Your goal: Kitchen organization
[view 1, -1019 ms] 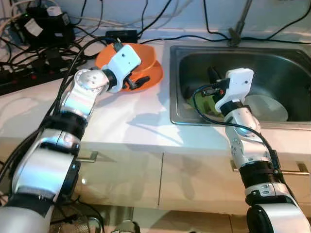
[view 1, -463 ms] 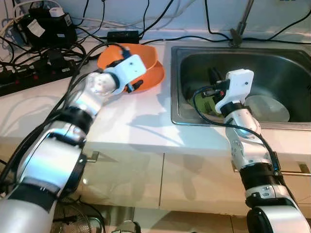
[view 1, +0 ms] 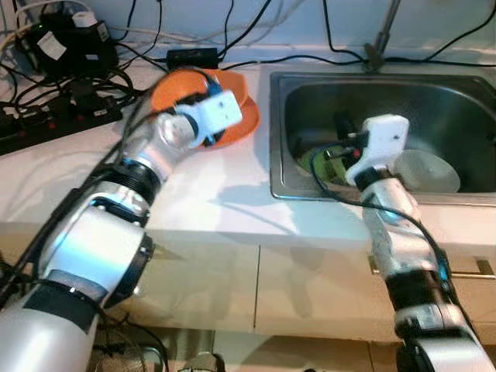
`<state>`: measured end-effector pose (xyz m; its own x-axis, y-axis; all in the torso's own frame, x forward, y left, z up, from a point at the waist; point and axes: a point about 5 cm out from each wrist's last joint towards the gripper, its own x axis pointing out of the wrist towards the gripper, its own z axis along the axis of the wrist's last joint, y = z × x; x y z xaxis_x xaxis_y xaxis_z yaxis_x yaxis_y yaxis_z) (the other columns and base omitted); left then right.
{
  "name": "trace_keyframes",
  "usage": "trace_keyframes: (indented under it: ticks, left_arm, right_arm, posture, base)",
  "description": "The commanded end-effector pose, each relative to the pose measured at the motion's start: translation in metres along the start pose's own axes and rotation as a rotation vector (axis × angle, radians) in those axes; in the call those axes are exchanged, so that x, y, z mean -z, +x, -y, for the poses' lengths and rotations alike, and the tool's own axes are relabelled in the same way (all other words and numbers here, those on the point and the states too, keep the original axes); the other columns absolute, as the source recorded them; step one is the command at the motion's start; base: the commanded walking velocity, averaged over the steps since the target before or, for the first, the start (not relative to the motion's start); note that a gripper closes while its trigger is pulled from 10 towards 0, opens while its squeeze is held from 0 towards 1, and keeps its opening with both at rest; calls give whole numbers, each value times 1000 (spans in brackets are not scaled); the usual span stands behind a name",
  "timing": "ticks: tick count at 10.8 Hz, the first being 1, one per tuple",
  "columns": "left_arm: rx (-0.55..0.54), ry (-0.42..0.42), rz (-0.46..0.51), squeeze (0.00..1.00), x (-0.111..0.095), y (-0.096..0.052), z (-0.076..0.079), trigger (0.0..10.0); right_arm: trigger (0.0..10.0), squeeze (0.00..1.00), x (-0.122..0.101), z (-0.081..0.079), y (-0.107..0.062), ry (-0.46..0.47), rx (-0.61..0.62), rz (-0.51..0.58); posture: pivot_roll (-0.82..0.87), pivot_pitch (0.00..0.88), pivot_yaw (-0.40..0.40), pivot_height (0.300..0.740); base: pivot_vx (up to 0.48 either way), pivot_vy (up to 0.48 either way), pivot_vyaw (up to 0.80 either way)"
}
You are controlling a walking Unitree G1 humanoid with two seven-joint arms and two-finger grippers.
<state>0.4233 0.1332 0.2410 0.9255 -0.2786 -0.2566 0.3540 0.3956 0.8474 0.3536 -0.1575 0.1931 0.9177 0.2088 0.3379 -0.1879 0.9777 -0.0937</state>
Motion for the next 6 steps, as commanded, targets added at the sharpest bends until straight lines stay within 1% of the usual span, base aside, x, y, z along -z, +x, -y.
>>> trace_keyframes:
  ticks: [1, 3, 4, 5, 6]
  left_arm:
    - [-18, 36, -12, 0, -5, 0, -7, 10000]
    - [-20, 46, -31, 0, -2, 1, -2, 10000]
    - [-19, 47, -34, 0, -1, 1, 0, 1882]
    - [-18, 48, -35, 0, 0, 2, 1, 0]
    - [-12, 46, -35, 0, 0, 2, 2, 0]
  right_arm:
    - [10000, 0, -1, 1, -3, -14, 0, -7]
    - [10000, 0, -1, 0, -11, -11, 3, -18]
    - [10000, 0, -2, -1, -13, -11, 2, -21]
    - [10000, 0, -3, -1, -14, -11, 2, -23]
    - [10000, 0, -4, -1, -15, -11, 1, -29]
  posture:
    - [105, 162, 74, 740]
    - [94, 187, 71, 740]
    - [90, 193, 71, 740]
    - [87, 199, 68, 740]
    - [84, 209, 66, 740]
  base:
    - [0, 0, 0]
    - [0, 0, 0]
    - [0, 0, 0]
    - [0, 0, 0]
    - [0, 0, 0]
